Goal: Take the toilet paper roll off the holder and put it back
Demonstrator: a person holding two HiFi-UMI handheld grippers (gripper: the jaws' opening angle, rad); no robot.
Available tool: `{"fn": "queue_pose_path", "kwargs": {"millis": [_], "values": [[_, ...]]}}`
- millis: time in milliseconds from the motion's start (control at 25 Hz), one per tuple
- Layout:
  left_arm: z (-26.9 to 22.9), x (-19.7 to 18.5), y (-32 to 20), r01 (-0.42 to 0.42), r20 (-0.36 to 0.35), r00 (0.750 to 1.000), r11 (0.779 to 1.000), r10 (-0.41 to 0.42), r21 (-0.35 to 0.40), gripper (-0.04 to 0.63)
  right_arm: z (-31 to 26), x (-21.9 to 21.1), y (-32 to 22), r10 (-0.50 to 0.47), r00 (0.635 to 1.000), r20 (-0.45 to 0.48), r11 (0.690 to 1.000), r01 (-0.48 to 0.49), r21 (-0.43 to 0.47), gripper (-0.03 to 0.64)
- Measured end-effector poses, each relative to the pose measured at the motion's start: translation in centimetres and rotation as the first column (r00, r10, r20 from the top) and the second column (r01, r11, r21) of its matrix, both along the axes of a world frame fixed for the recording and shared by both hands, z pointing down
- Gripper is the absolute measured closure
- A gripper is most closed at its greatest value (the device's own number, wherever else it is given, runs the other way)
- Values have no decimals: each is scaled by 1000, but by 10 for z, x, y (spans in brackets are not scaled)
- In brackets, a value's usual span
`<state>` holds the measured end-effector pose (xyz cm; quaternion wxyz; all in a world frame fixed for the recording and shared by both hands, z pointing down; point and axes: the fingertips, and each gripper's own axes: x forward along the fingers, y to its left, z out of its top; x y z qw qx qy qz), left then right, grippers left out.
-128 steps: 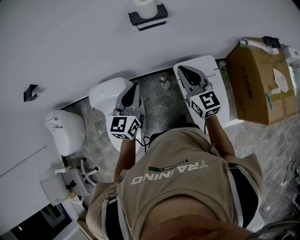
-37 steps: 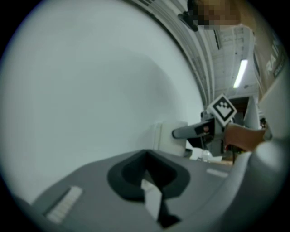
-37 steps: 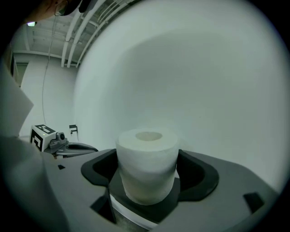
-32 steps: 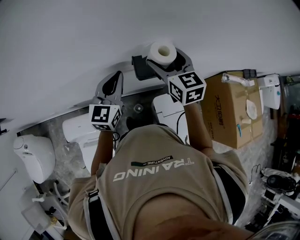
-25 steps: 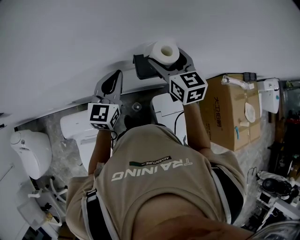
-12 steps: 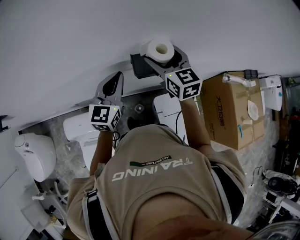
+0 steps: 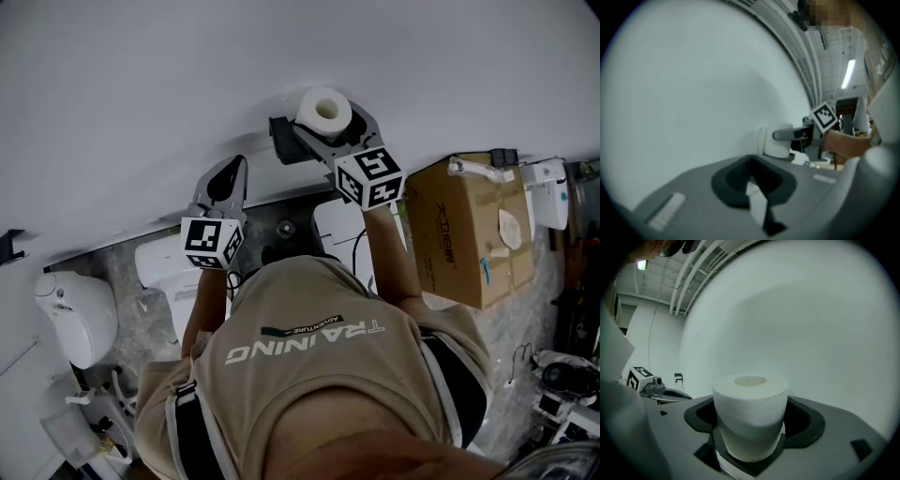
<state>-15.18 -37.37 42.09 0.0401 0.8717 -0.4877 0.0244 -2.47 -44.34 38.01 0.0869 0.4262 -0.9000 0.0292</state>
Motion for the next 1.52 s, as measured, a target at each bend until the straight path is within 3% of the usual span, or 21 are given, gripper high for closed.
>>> {"fn": "queue_pose_path", "kwargs": {"millis": [320, 840, 1280, 1520], "values": [[1, -7, 6, -55, 0, 998, 998, 55, 7, 591, -20, -4, 16, 33, 999, -30, 997, -31, 77, 264], [5, 6, 34, -101, -16, 995, 995, 102, 20, 591, -22, -1, 60, 35, 999, -25, 994, -33, 101, 264], [-3, 52, 72, -36, 16, 999, 999, 36, 6, 591, -20, 34, 105, -68, 998, 7, 994, 67, 86, 263], [9, 71, 106, 51, 29, 998, 998, -50, -29, 591, -1, 51, 130, -157, 987, -28, 985, 159, 70, 264]]}}
